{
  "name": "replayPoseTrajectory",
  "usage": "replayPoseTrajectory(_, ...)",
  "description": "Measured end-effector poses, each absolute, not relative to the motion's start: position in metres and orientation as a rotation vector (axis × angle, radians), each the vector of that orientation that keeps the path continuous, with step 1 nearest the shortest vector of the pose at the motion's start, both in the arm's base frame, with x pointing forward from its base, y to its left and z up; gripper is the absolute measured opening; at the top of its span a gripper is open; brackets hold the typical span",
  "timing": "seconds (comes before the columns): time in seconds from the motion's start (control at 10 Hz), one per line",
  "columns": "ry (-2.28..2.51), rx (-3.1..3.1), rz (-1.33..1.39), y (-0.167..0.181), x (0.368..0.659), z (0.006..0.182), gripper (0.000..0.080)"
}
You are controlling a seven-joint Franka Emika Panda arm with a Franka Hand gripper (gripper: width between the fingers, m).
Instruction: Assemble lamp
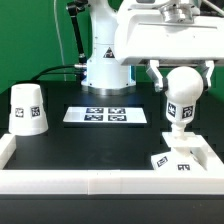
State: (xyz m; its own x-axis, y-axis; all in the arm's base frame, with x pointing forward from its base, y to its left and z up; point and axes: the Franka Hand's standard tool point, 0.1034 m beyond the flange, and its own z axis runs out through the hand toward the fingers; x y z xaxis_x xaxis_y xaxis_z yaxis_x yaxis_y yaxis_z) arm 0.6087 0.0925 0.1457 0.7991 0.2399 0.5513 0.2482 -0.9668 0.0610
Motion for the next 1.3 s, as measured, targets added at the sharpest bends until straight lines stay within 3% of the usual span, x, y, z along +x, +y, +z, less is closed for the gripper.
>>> replayPoseTrajectory(0.9,-0.415,-2.961,-0.899,0.100,0.614,0.140,0.0579)
replayPoseTrajectory(1.3,-0.413,-2.954,-0.999,0.097,0.604,0.129,0.0579)
